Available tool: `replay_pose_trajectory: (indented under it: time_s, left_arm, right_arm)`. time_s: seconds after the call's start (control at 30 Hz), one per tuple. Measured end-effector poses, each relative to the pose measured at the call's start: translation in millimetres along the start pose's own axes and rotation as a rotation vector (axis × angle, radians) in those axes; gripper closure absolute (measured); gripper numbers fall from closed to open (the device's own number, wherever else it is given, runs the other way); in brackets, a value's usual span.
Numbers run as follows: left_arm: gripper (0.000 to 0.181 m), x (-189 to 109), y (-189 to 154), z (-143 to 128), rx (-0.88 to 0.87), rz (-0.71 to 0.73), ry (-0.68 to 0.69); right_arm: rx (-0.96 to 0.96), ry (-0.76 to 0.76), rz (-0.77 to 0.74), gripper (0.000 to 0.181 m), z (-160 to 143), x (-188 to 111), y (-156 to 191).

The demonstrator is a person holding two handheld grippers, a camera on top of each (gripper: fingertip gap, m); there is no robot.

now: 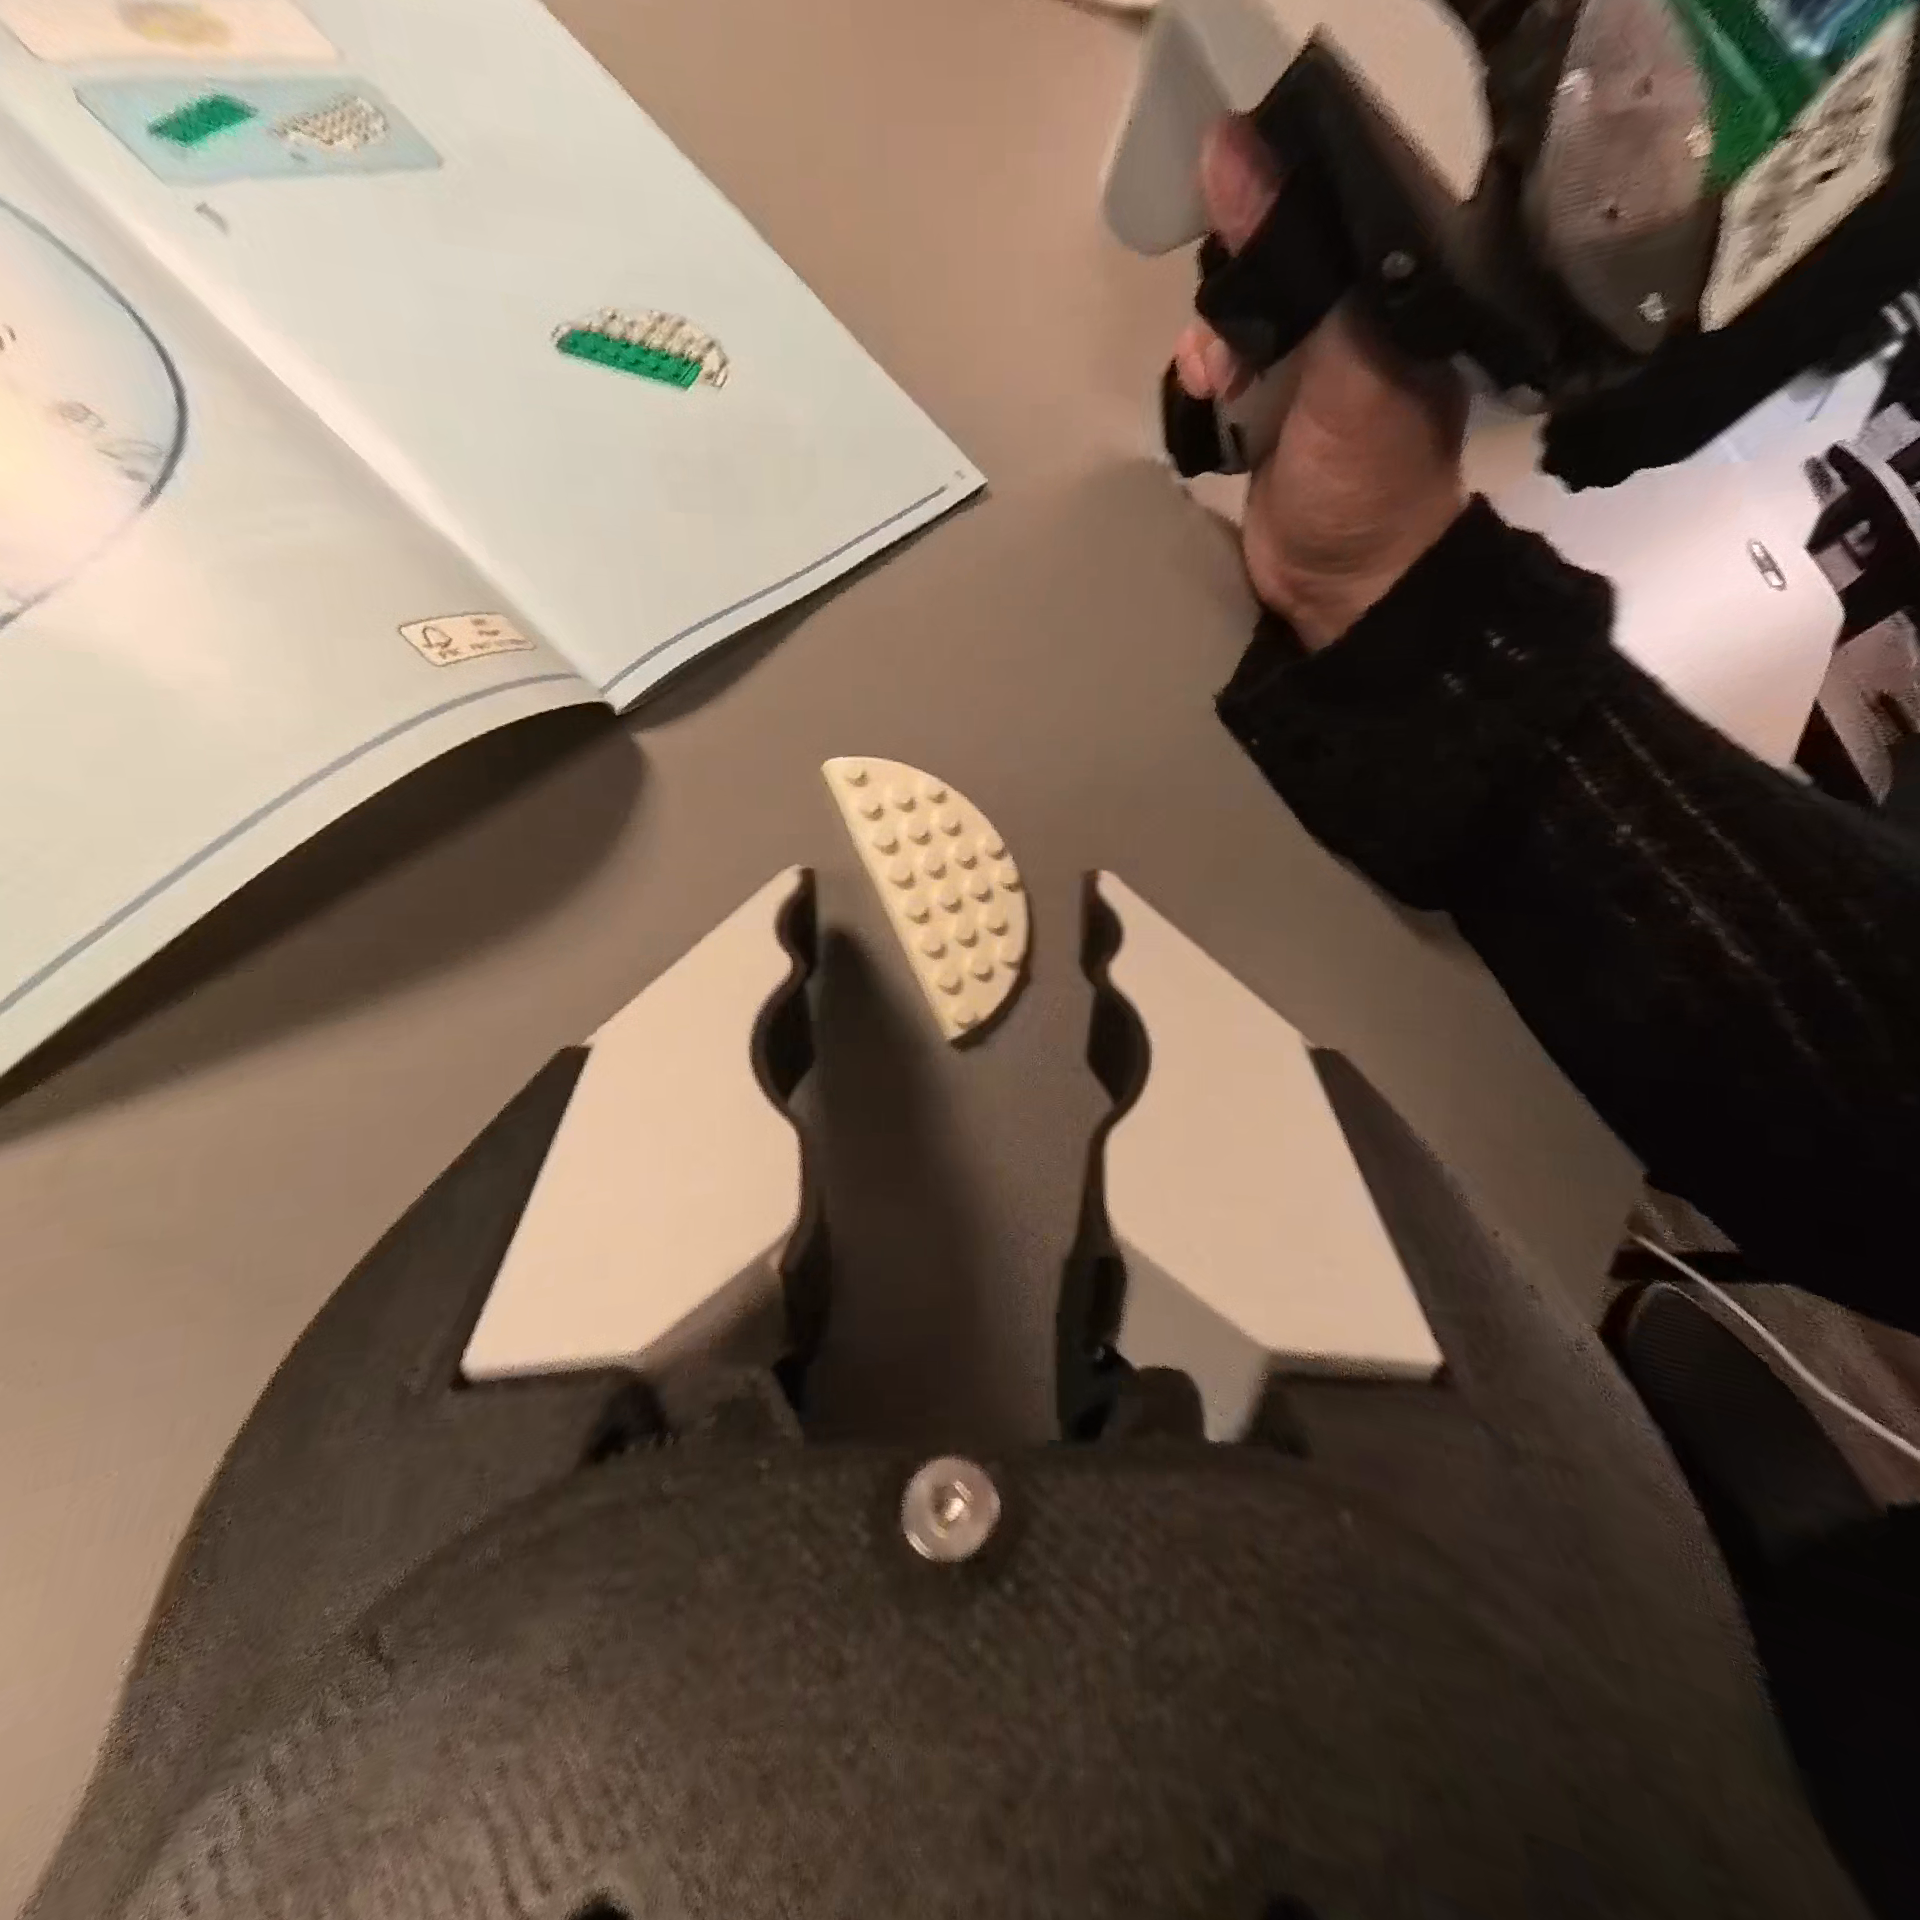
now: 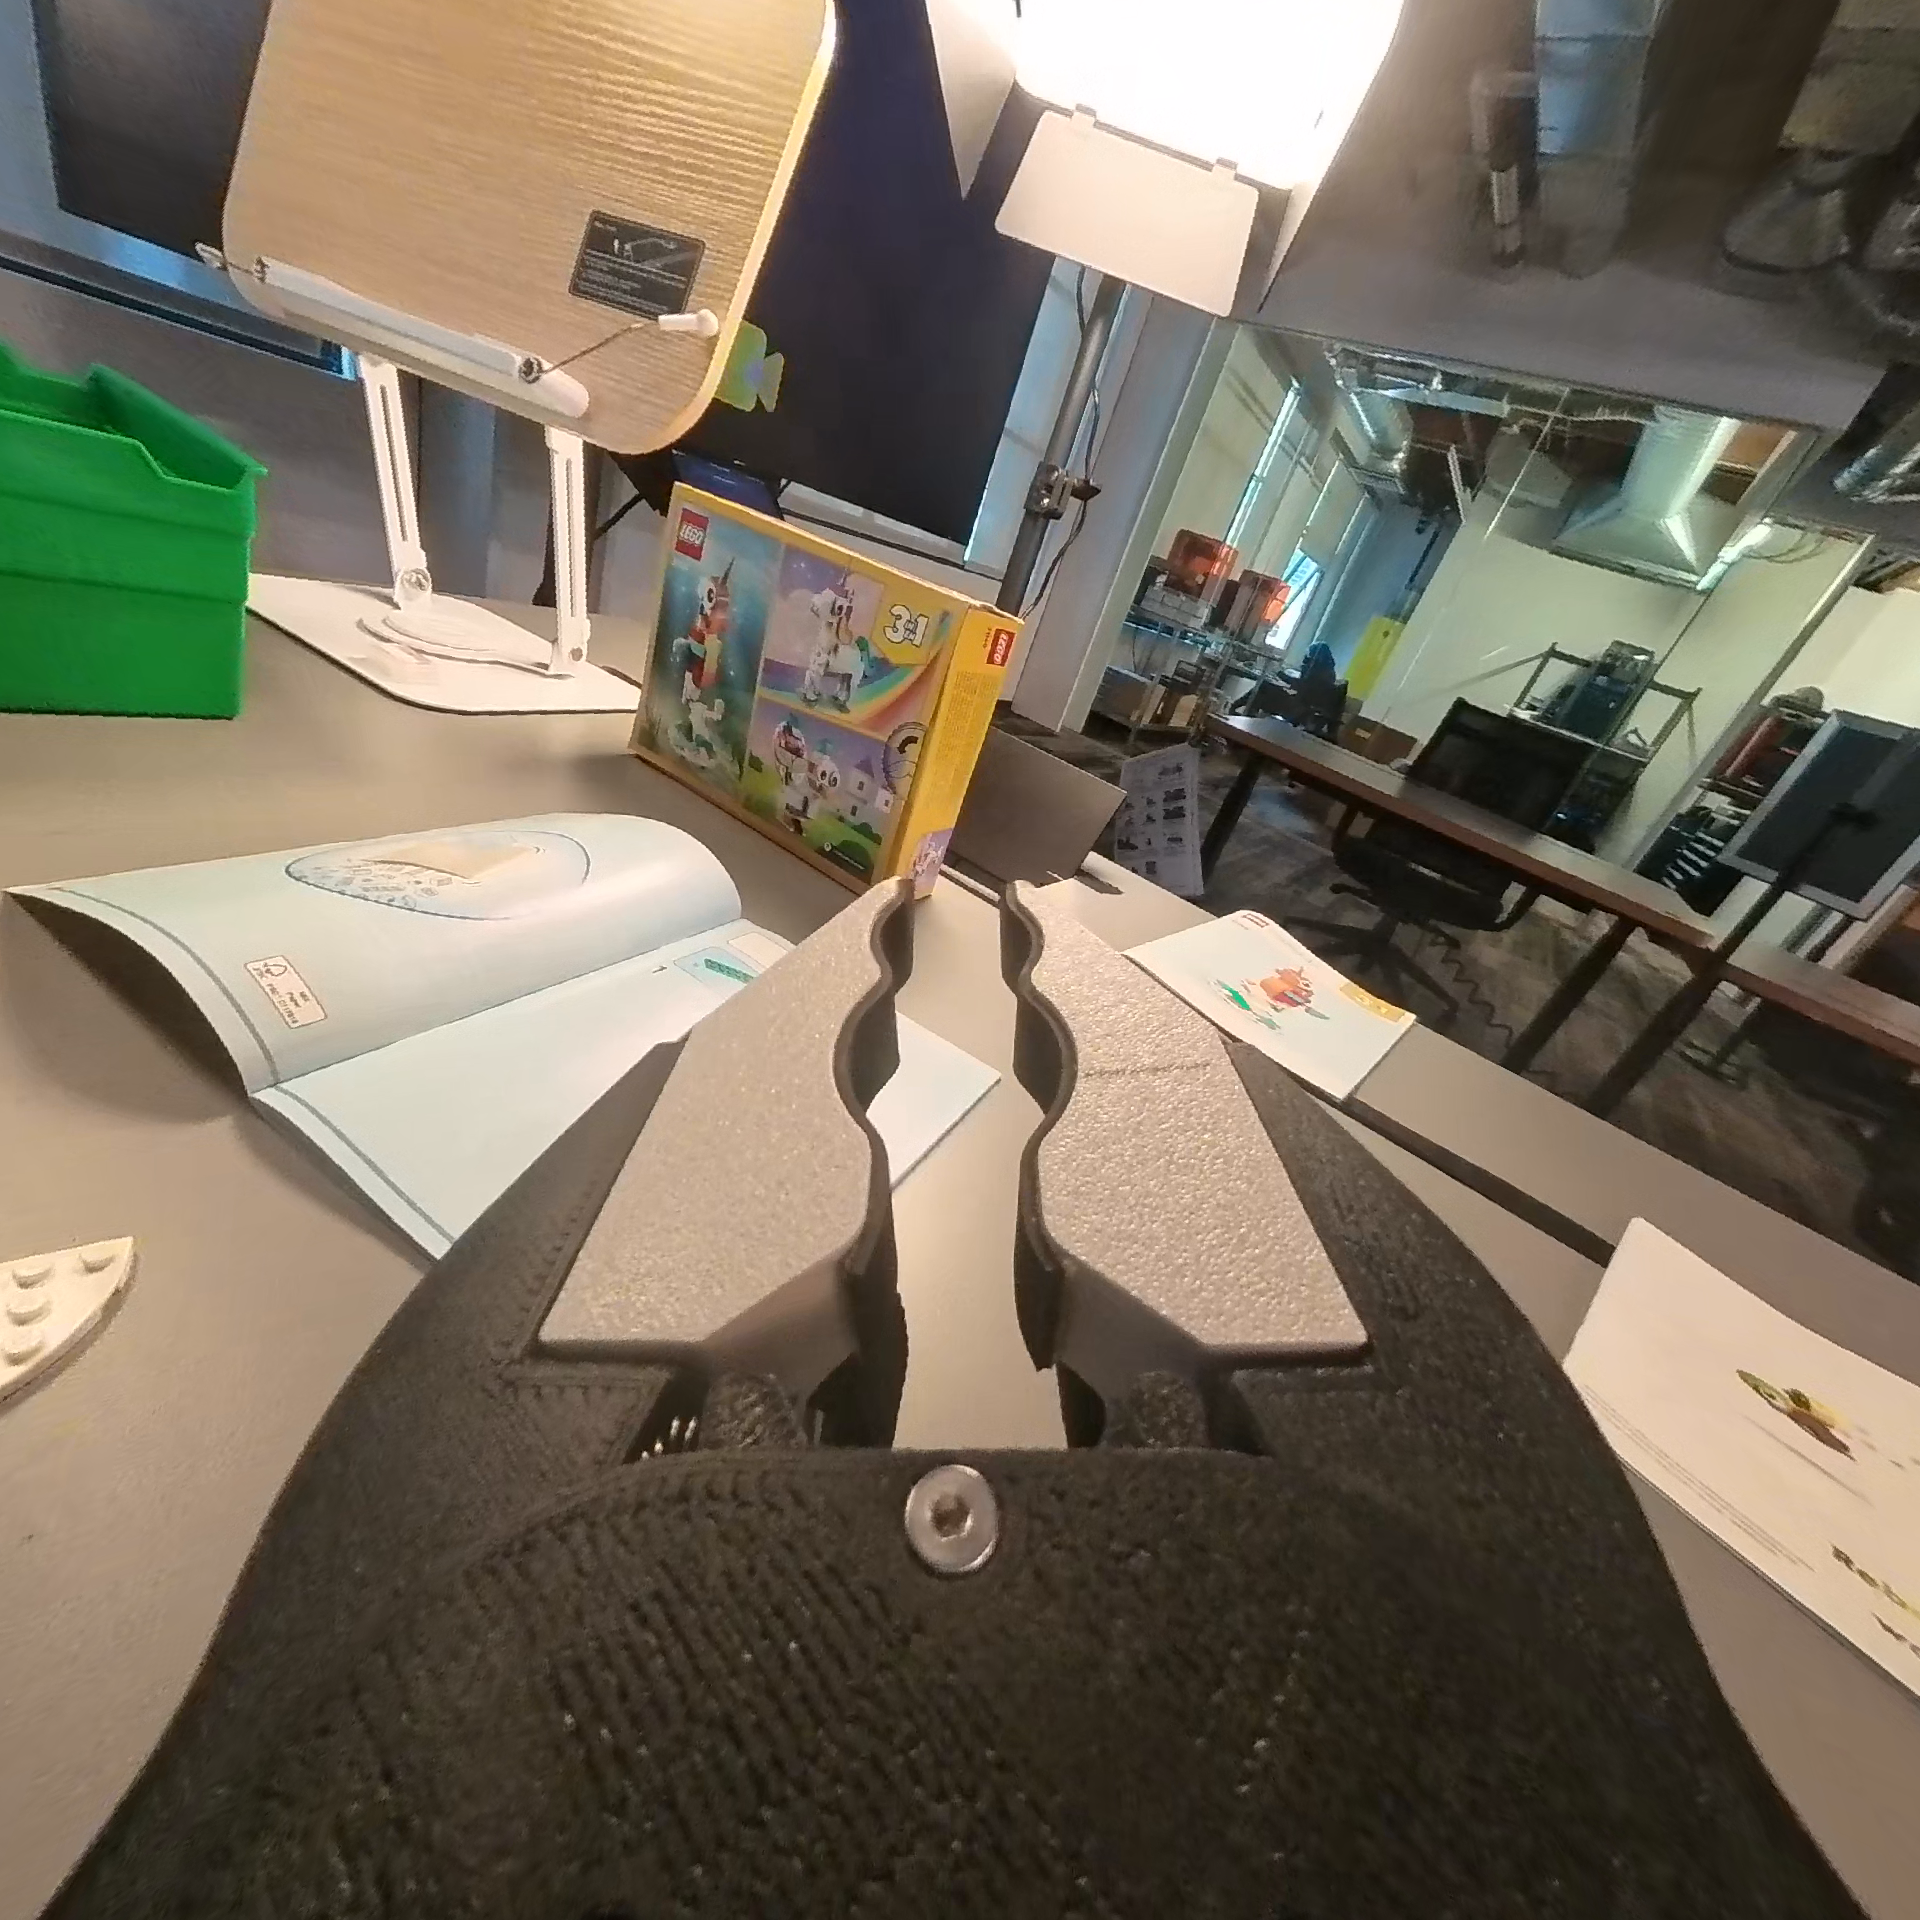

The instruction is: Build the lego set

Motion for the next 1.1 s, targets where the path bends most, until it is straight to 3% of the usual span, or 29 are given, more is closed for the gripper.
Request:
replay_pose_trajectory:
  time_s: [0.03,0.13,0.27,0.37,0.47,0.6,0.73,0.9,1.1]
  left_arm:
    - [0.127,-8,-4,4,0.017,-0.005,-0.029]
    - [0.124,-52,-17,22,0.118,0.000,-0.177]
    - [0.126,-142,-9,55,0.190,0.057,-0.397]
    - [0.132,-203,51,78,0.132,0.250,-0.498]
    - [0.134,-232,148,84,0.035,0.520,-0.420]
    - [0.126,-213,259,65,-0.153,0.635,-0.139]
    - [0.127,-183,331,45,-0.277,0.694,0.058]
    - [0.146,-151,369,29,-0.339,0.721,0.194]
    - [0.145,-138,390,23,-0.374,0.787,0.258]
  right_arm:
    - [0.001,-0.002,-0.001,0.167,0,0,0]
    - [0.001,-0.005,-0.004,0.166,1,-1,0]
    - [-0.007,0.000,-0.004,0.167,1,-2,1]
    - [-0.011,0.006,-0.009,0.167,0,-1,1]
    - [-0.016,0.014,-0.011,0.167,0,-1,1]
    - [-0.026,0.021,-0.013,0.167,-1,0,2]
    - [-0.025,0.018,-0.004,0.168,0,1,3]
    - [-0.020,0.010,0.004,0.168,0,1,3]
    - [-0.012,0.003,0.006,0.168,1,1,3]
Point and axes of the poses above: each gripper's, where its closed fingertips meet, x out along the fingers, z out of its top, y = z × x across the jaws, the point moved 2 cm from there along -x, back along the fingers, and after that the axes turned 14 degrees about z, right-handed, at the moved point
